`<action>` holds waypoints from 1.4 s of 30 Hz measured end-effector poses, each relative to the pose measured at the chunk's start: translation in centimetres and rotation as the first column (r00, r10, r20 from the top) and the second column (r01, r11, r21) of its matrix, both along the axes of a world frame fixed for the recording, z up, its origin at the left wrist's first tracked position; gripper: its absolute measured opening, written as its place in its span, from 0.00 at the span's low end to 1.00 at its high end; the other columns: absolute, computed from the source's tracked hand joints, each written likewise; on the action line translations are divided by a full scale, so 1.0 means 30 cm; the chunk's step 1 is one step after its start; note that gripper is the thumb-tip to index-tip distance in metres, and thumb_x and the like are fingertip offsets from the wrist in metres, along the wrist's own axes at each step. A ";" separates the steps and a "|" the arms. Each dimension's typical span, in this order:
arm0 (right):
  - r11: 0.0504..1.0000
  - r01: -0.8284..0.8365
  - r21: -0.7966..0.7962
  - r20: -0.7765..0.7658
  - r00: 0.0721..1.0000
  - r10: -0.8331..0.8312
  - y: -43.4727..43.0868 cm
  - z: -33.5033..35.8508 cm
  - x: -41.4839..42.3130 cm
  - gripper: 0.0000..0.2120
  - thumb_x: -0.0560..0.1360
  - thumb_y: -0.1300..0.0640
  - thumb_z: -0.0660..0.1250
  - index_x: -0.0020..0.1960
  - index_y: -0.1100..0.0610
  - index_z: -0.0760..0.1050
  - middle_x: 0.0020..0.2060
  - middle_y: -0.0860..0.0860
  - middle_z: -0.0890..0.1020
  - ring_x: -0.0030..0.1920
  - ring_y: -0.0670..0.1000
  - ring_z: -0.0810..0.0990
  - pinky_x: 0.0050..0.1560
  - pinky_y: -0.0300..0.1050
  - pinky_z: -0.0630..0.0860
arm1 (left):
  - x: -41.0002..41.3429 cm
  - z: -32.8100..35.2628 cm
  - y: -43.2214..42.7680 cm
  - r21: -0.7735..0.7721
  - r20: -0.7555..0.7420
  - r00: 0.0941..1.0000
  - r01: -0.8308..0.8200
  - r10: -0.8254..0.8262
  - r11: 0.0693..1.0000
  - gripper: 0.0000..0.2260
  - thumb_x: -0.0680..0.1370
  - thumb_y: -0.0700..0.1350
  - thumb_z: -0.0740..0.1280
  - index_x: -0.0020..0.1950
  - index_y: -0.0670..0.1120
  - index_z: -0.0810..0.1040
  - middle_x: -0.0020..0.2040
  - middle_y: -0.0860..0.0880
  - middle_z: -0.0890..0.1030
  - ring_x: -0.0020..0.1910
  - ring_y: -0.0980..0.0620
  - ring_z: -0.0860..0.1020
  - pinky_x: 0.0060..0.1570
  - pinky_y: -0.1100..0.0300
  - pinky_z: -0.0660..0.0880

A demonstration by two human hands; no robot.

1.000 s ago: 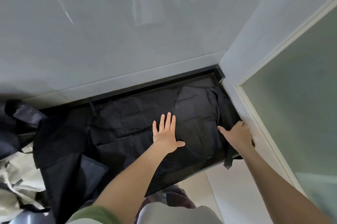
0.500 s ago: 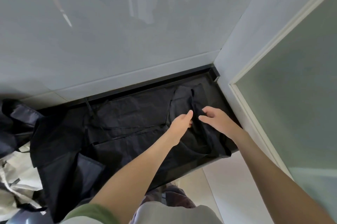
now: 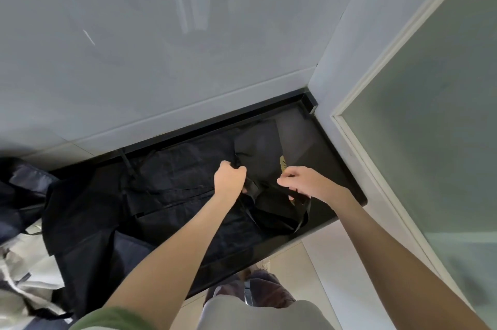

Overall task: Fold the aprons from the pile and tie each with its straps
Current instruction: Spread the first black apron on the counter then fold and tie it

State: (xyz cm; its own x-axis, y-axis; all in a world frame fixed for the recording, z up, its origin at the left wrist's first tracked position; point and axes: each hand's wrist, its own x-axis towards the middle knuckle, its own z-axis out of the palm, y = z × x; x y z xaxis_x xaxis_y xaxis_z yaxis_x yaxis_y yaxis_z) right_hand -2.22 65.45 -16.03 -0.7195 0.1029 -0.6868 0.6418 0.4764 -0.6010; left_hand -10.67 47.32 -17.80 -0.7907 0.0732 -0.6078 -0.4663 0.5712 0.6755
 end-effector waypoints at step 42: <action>0.695 -0.504 0.514 0.098 0.839 0.535 -0.273 -0.181 0.002 0.47 0.76 0.46 0.68 0.78 0.47 0.35 0.78 0.49 0.38 0.77 0.53 0.36 0.75 0.58 0.41 | 0.014 -0.058 -0.414 -0.173 -0.329 0.730 0.577 -0.599 0.798 0.13 0.75 0.58 0.69 0.49 0.49 0.77 0.45 0.53 0.79 0.46 0.56 0.76 0.48 0.60 0.75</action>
